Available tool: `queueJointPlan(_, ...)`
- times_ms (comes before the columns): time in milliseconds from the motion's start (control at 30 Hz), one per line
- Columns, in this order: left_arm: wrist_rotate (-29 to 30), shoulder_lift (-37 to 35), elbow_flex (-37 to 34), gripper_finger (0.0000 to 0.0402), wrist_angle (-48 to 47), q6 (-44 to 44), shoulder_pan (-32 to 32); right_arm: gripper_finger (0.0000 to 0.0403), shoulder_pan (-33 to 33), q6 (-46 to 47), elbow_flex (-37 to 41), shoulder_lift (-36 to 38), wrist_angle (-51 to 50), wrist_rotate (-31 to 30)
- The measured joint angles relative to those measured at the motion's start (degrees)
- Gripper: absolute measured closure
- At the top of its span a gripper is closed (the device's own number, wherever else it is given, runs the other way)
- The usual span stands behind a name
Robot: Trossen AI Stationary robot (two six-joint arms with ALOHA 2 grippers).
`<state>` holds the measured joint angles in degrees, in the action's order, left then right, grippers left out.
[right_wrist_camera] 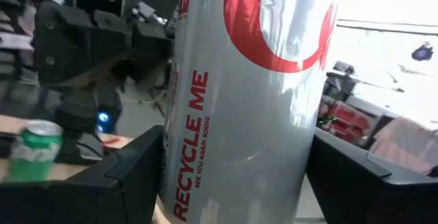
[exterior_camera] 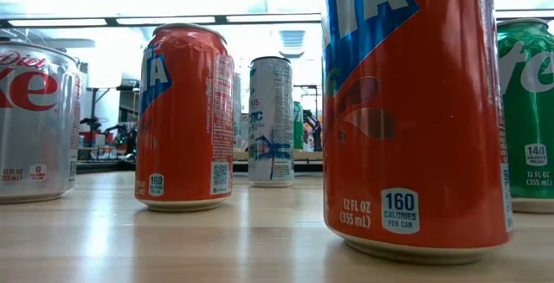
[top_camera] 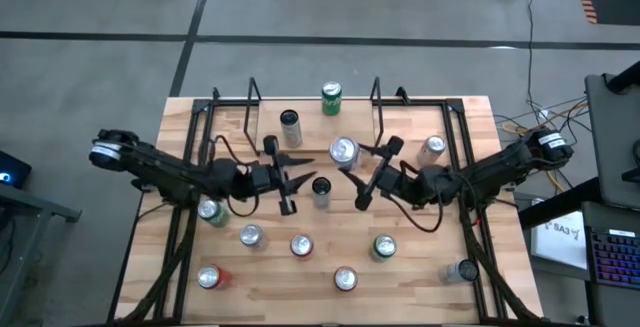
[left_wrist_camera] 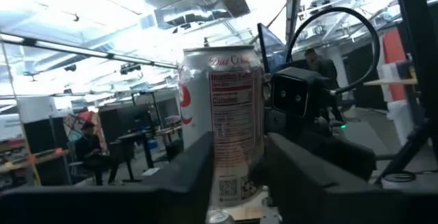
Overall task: Sort soda cans
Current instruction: Put the middle red silver soda can on the shelf
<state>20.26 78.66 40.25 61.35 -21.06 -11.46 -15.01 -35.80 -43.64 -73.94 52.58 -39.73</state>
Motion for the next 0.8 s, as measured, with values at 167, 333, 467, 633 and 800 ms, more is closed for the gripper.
queueJointPlan(167,4.1,4.0,2.8,0.0141,-0.9,-0.7,0.0,0.0119,0.3,1.2,0.0,-1.4,0.3,-1.1)
queueJointPlan(333,8.4,7.8,6.0,0.0051,-0.8,-5.1,0.4,0.0119,0.8,2.0,0.0,-2.9,1.0,-1.3)
queueJointPlan(467,10.2,9.6,8.1,0.0025,-0.6,-5.2,0.8,0.0119,1.0,2.2,0.0,-3.3,0.9,-1.5)
queueJointPlan(633,10.3,11.5,9.5,0.0027,-0.7,-3.8,1.3,0.0119,1.0,2.3,0.0,-3.4,0.8,-1.4)
queueJointPlan(800,10.2,13.9,12.0,0.0040,-0.4,-1.0,2.3,0.0119,1.1,2.3,0.0,-3.4,0.4,-1.4)
